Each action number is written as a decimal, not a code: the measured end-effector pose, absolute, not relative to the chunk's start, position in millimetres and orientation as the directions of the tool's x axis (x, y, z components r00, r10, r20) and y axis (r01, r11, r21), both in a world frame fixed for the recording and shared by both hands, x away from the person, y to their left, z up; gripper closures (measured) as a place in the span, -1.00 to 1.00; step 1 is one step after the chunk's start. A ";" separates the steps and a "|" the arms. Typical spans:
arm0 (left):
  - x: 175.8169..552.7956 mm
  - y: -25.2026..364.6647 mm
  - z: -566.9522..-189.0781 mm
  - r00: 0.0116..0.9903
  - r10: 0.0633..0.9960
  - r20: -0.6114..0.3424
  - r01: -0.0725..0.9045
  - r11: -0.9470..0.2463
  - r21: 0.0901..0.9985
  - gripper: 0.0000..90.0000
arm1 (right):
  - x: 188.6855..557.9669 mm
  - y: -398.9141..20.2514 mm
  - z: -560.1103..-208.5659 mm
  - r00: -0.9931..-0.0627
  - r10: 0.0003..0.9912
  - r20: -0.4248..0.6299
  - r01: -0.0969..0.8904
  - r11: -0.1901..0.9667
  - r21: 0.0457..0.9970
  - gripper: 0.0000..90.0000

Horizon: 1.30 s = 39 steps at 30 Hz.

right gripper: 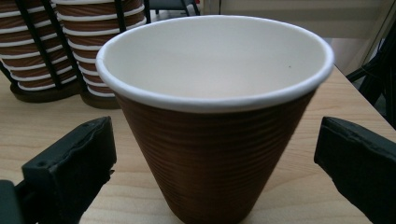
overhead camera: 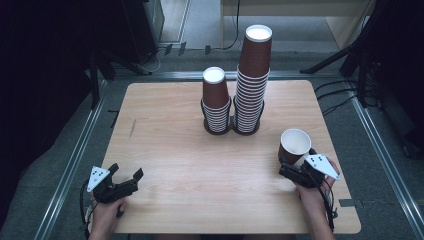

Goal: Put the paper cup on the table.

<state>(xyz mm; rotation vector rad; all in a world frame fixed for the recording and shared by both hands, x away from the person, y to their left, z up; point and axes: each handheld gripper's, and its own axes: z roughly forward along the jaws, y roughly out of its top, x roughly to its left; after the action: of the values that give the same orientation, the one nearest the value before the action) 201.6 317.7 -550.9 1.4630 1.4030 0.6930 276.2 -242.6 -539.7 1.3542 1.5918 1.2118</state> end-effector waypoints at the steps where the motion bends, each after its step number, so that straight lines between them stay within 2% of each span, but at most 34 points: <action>1: 201.6 317.6 -550.9 0.178 0.962 -0.210 0.417 0.119 0.901 -1.00 | 275.0 -243.7 -539.7 -0.200 0.978 0.054 0.313 0.012 0.950 -1.00; 20: 199.9 317.5 -551.2 0.180 0.960 -0.214 0.409 0.125 0.904 -1.00 | 251.8 -275.9 -542.7 -0.183 0.982 0.038 0.329 0.025 0.944 -1.00; 39: 194.6 315.2 -551.3 0.190 0.961 -0.201 0.404 0.111 0.908 -1.00 | 236.1 -315.3 -543.3 -0.097 0.995 0.032 0.329 0.001 0.944 -1.00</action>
<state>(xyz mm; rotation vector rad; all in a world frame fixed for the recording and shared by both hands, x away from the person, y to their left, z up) 194.6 315.2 -551.3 1.4655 1.3830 0.7021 236.1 -315.3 -543.3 1.4151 1.5248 1.1198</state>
